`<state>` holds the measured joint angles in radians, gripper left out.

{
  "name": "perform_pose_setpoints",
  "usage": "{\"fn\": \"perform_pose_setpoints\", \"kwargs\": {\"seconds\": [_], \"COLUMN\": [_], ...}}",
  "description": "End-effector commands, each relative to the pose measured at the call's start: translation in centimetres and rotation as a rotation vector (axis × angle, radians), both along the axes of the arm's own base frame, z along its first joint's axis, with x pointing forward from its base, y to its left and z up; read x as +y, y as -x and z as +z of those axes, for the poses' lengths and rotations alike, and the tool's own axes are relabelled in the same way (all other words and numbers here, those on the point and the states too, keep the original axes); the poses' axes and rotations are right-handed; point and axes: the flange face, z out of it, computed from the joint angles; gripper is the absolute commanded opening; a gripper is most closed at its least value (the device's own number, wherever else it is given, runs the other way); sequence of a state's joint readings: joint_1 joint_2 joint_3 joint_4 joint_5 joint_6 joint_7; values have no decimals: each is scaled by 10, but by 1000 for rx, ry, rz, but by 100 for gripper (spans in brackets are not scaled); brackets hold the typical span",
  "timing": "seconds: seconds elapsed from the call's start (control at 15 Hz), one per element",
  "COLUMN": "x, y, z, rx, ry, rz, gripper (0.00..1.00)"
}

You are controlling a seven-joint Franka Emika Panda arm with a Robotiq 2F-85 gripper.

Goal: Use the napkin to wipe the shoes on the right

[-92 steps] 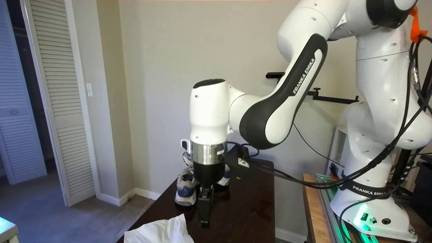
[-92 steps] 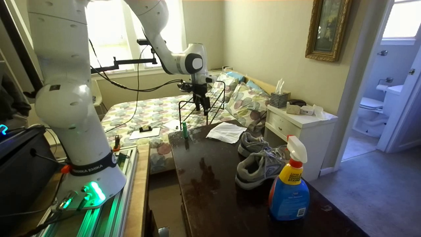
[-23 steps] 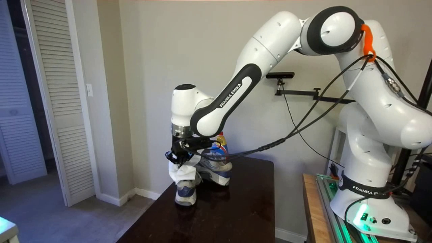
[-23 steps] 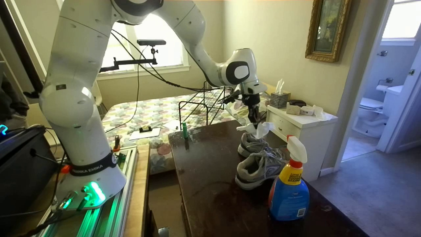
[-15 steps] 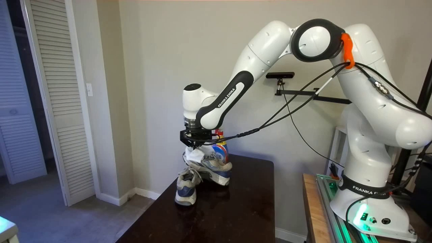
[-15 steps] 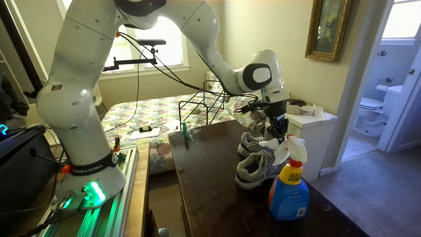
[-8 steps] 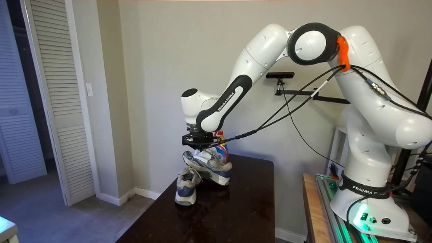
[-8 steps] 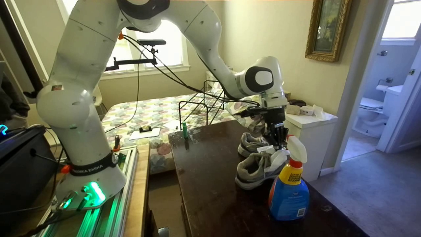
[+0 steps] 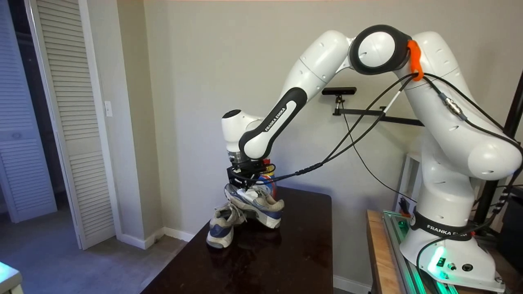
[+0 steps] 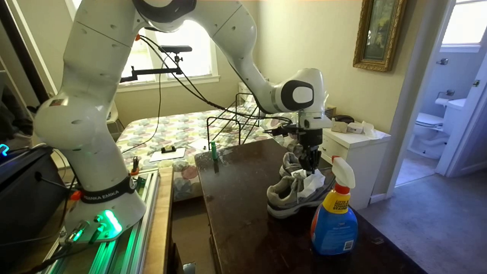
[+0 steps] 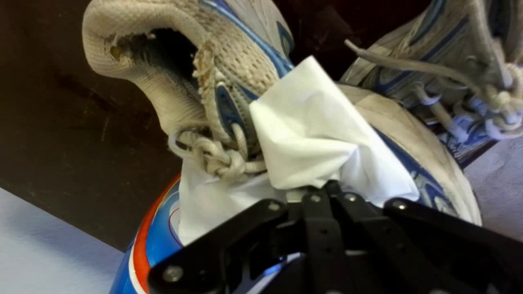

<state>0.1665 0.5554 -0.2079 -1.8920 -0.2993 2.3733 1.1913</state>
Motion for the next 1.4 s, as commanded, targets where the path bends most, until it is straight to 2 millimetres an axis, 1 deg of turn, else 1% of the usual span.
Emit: {"fn": "perform_pose_setpoints", "kwargs": {"seconds": [0.0,0.07,0.2,0.4,0.67,0.8,0.87,0.93,1.2,1.33], "x": [-4,-5,-6,-12,-18,-18,-17,-16,-6,2], "y": [12,14,18,21,41,53,58,59,67,65], "z": [14,17,18,12,14,19,22,27,49,49], "rx": [-107,-145,-149,-97,-26,-1,-11,-62,-196,-226], "ry": [-124,-149,-213,-191,-122,-152,-167,-183,-267,-304], "rz": [23,50,86,58,60,108,123,133,237,293], "gripper": [0,0,0,0,0,0,0,0,0,0]}}
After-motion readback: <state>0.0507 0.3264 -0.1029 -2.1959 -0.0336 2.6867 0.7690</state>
